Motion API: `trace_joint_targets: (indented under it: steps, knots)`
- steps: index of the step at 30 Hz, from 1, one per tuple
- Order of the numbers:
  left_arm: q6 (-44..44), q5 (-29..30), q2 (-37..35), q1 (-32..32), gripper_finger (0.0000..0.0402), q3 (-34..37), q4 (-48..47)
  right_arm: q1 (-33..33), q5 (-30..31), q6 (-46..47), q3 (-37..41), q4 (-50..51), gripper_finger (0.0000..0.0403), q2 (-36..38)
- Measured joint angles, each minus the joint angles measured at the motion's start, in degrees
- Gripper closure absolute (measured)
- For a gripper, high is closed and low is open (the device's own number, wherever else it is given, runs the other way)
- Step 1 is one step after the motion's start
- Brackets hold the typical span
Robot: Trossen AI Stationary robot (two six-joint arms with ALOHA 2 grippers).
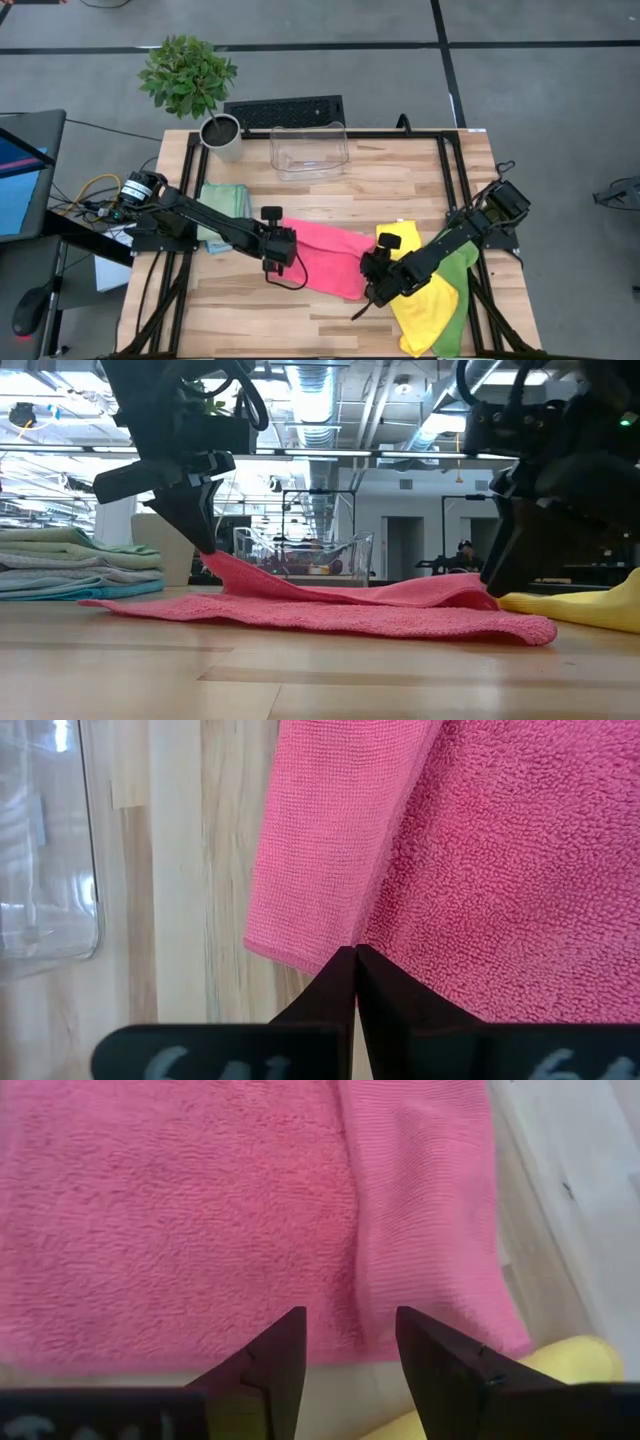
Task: Fold microfiber towels
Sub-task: Fold the pink microfiber cloth
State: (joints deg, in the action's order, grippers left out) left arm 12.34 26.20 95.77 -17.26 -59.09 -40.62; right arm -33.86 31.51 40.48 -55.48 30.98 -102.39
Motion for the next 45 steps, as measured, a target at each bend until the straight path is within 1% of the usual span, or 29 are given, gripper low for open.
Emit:
trace_joint_targets:
  steps: [7,18,21,25,26,31,33,37,41,45]
  knots:
    - [0.2,-0.2,0.0,0.0,0.0401,0.0,0.0,1.1,0.2,-0.5,0.0,0.4,0.0228,0.0]
    - [0.3,-0.3,0.0,0.0,0.0401,0.0,0.0,1.7,-0.3,-0.3,1.9,0.0,0.0284,0.0]
    - [0.3,-0.3,0.0,0.0,0.0401,0.0,0.0,2.0,-0.3,-0.3,1.9,0.1,0.031,0.0]
    - [0.5,-0.3,0.0,0.0,0.0401,0.0,0.0,2.5,-1.1,-1.0,1.9,0.2,0.0382,0.0]
    - [0.5,-0.3,0.0,0.0,0.0401,0.0,0.0,2.6,-1.2,-1.3,1.9,0.2,0.0389,0.0]
    - [1.0,-1.1,0.0,0.0,0.0401,-0.1,-1.1,1.7,-1.8,-1.5,-0.1,1.9,0.0395,0.2]
    - [1.1,-2.0,0.1,-0.1,0.0401,-0.9,-2.5,0.8,-1.6,-1.5,-2.1,4.1,0.0396,0.4]
    - [2.0,-1.7,0.1,-0.9,0.0401,-3.1,-5.2,-1.0,-1.6,-1.5,-6.9,10.4,0.0397,0.5]
    - [3.8,-1.8,0.1,-2.5,0.0401,-5.0,-6.8,-2.7,-1.6,-0.9,-10.1,11.6,0.0397,0.5]
    - [6.6,-3.3,0.1,-5.0,0.0401,-5.8,-9.2,-5.1,-1.7,1.2,-13.3,12.1,0.0397,0.5]
